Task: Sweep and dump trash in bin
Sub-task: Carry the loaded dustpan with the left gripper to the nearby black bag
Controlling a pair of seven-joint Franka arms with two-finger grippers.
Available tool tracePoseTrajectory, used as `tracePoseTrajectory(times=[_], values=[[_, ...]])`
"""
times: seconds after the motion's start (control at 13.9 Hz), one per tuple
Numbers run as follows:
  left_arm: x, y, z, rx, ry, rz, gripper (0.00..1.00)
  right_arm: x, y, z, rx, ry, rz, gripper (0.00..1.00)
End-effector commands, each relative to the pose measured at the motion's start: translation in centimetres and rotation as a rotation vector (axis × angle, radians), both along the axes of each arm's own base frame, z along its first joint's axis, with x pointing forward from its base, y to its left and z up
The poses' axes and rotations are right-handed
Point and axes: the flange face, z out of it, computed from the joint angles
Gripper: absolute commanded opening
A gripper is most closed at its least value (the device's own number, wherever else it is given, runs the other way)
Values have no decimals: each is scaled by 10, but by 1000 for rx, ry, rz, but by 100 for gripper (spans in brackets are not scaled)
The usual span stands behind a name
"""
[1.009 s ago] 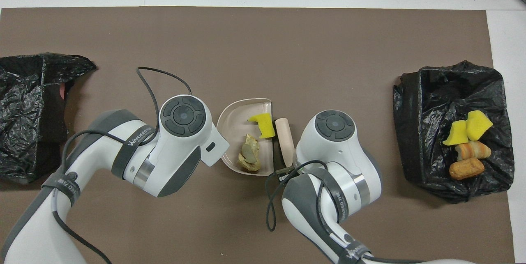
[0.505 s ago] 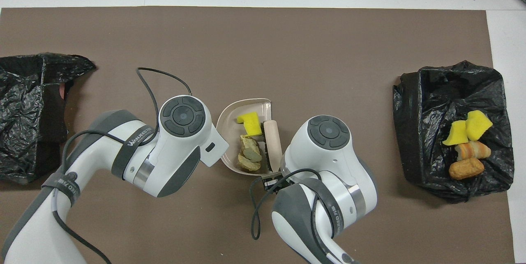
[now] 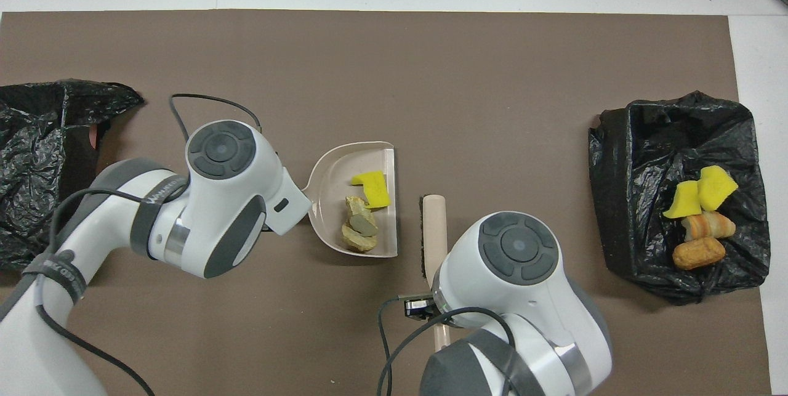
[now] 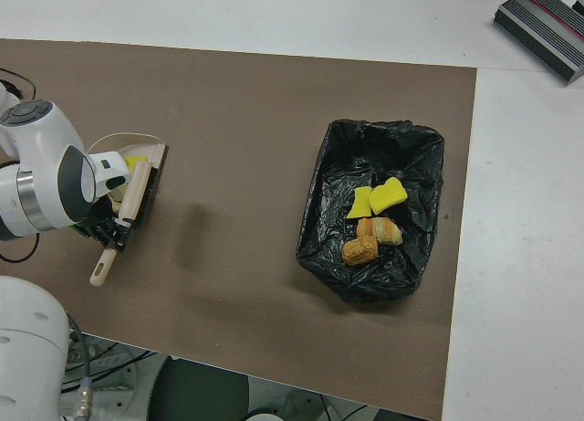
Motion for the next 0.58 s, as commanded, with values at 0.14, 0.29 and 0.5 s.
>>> tracePoseTrajectory(times=[0.14,0.29,0.5], values=[[42,80,63,-92,42,-24,0,-48,43,-49,5,-33,-5,0],[53,117,90,-118,40,-28,0,-58,61,-69,11,-24,32,0],[69,167,142,-128,29,-15,0,-80,90,-99,2,-11,57,0]])
